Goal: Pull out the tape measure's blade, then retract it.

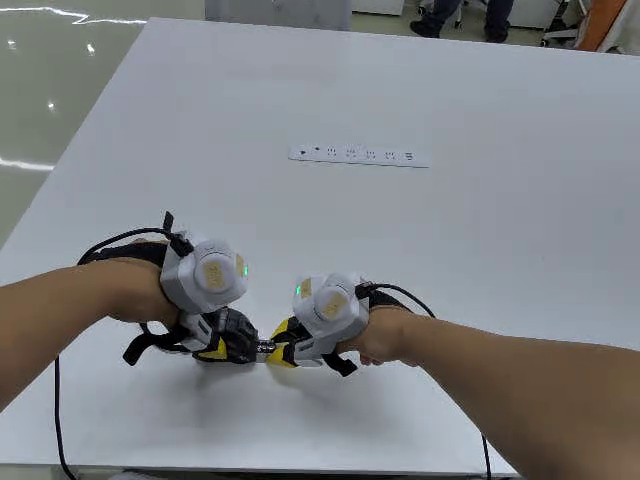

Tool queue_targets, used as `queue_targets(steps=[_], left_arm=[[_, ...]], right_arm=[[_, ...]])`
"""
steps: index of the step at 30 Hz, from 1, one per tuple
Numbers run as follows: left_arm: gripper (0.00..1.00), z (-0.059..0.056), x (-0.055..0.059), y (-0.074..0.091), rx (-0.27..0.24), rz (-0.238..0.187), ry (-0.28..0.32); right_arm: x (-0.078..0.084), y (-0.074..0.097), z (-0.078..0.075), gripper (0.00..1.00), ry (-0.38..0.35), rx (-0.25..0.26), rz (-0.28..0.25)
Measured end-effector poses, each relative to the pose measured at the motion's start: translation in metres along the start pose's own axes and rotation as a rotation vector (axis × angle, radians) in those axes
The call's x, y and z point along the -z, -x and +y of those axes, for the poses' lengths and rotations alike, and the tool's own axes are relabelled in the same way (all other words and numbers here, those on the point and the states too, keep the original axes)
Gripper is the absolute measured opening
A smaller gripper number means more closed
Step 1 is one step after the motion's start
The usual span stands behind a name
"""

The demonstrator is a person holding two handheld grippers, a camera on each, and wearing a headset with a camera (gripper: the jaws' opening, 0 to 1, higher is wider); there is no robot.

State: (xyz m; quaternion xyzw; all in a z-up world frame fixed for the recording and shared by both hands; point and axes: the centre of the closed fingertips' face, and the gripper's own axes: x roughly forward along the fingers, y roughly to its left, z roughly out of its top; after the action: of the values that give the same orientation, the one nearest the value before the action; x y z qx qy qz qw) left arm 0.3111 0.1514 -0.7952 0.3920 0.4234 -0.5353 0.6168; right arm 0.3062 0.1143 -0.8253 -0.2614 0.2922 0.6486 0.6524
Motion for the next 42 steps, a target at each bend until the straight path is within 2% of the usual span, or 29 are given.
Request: queue_targets(steps=[2,4,10,16,20,25,28,42], left_arm=[[0.33,0.0,0.0,0.0,0.002,0.002,-0.001],[0.33,0.0,0.0,0.0,0.003,0.0,0.002],[0.33,0.0,0.0,0.0,0.0,-0.001,0.008],[0.33,0.0,0.001,0.001,0.008,-0.01,0.029],[0.33,0.0,0.002,-0.001,0.011,0.014,0.007],[0.33,0.001,0.002,0.0,0.009,-0.01,0.024],[0.33,0.001,0.001,0.0,0.003,-0.007,0.031],[0.33,0.001,0.001,0.0,0.001,-0.01,0.029]], right_arm=[[-0.001,-0.002,0.0,0.14,0.015,0.001,0.024],[-0.001,-0.002,0.001,0.15,0.062,0.004,0.054],[-0.008,-0.01,0.0,0.16,0.045,0.014,0.034],[-0.007,-0.009,-0.001,0.14,0.001,0.019,0.022],[-0.006,-0.008,0.001,0.13,0.005,0.02,0.03],[-0.002,-0.003,-0.002,0.13,-0.025,0.019,0.024],[0.003,0.001,-0.004,0.13,-0.046,0.02,0.026],[0.014,0.012,-0.004,0.13,-0.054,0.024,0.036]])
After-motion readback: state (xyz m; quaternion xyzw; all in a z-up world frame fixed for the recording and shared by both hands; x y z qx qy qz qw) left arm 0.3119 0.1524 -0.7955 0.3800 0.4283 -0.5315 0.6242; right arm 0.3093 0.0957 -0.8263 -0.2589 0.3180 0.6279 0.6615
